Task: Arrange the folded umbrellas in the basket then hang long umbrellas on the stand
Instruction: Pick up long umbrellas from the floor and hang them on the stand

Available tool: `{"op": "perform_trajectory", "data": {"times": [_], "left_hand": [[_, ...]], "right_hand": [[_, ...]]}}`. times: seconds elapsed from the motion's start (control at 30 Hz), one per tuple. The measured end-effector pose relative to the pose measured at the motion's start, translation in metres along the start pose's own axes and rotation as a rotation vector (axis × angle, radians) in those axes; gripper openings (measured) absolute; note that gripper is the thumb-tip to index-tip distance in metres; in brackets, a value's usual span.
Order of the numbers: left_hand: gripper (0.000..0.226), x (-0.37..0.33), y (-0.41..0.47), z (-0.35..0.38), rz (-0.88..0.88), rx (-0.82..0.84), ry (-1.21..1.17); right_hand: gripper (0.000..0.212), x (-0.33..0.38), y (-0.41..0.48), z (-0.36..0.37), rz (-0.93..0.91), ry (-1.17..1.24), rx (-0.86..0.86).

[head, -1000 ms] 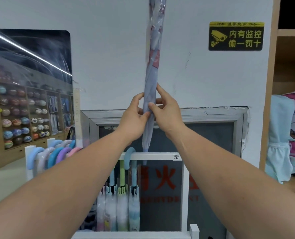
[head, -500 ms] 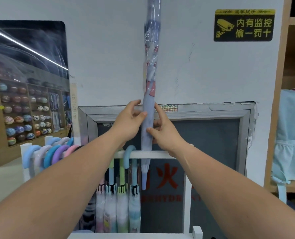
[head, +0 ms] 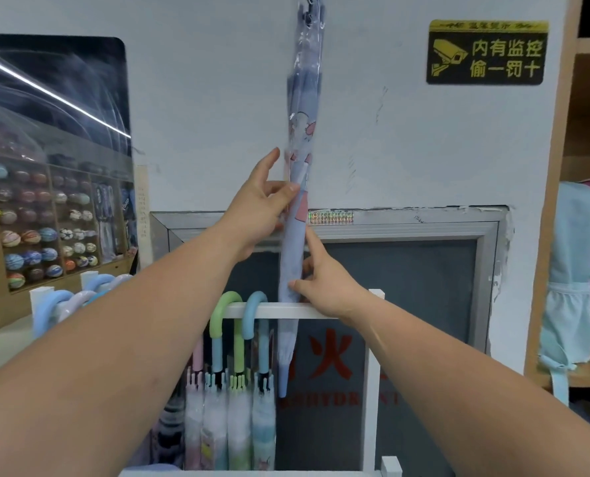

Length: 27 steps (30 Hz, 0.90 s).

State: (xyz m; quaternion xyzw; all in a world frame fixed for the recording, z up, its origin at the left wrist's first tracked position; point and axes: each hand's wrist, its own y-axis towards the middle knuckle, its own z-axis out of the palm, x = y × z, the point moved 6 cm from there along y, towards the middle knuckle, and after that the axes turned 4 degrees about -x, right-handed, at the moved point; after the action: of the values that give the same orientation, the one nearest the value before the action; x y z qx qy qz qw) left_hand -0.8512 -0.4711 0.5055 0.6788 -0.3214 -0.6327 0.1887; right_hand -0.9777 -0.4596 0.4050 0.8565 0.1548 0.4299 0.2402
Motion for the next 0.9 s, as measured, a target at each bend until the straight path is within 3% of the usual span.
{"op": "perform_trajectory", "data": {"times": [0.2, 0.37, 0.5, 0.67, 0.83, 0.9], "left_hand": [[0.054, 0.01, -0.008, 0.001, -0.044, 0.038, 0.003], [0.047, 0.041, -0.026, 0.006, -0.13, 0.136, -0.036], [0.045, 0.06, -0.035, 0.01, -0.185, 0.185, -0.001], [0.041, 0.076, -0.039, 0.01, -0.242, 0.219, 0.066], [0.036, 0.087, -0.04, 0.006, -0.271, 0.24, 0.166], [0.044, 0.083, -0.037, 0.002, -0.235, 0.195, 0.176]], "right_hand": [[0.078, 0.0, 0.001, -0.005, -0.03, -0.1, 0.034], [0.058, 0.02, 0.02, -0.034, 0.03, 0.306, -0.086], [0.03, 0.042, 0.032, -0.046, -0.027, 0.332, -0.164], [0.026, 0.045, 0.042, -0.041, -0.017, 0.249, -0.215], [0.027, 0.026, 0.037, -0.026, 0.018, 0.294, -0.146], [0.03, 0.018, 0.031, -0.022, 0.033, 0.306, -0.12]]}}
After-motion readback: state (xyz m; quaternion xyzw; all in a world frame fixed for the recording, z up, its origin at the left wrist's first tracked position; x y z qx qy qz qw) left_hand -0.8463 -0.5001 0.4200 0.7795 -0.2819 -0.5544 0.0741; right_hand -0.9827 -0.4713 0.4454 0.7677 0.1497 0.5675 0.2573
